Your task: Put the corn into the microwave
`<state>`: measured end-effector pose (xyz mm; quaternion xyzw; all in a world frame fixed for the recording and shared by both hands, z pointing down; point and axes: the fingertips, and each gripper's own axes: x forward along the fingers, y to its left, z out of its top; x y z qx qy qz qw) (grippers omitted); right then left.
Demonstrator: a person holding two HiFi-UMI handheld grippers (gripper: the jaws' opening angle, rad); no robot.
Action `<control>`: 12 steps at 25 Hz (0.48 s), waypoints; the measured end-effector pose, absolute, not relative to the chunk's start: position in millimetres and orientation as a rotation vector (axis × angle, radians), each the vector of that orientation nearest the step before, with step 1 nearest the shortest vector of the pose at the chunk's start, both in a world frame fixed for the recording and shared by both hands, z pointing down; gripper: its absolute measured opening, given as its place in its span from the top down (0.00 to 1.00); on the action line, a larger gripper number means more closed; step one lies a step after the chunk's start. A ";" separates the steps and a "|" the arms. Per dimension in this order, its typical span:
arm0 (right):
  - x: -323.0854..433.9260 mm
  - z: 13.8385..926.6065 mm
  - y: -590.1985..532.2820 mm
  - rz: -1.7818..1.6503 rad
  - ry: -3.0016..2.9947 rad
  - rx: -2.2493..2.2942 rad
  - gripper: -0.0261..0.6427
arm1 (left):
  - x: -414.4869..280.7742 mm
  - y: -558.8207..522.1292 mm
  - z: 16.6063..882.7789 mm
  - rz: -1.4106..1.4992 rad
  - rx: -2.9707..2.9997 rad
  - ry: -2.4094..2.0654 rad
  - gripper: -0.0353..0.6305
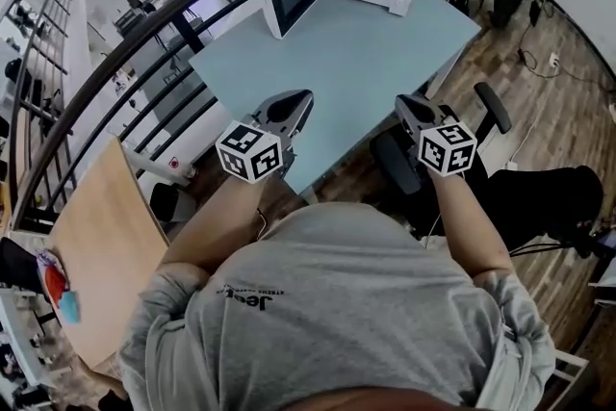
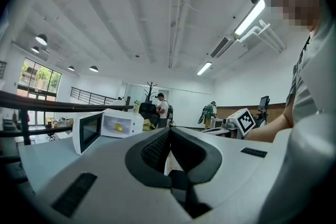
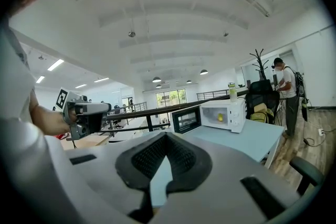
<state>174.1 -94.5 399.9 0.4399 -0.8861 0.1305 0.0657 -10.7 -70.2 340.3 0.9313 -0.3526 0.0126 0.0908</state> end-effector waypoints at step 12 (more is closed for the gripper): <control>122.7 377.0 -81.3 0.432 -2.592 1.546 0.93 | -97.2 -89.5 323.3 0.011 2.845 -0.842 0.92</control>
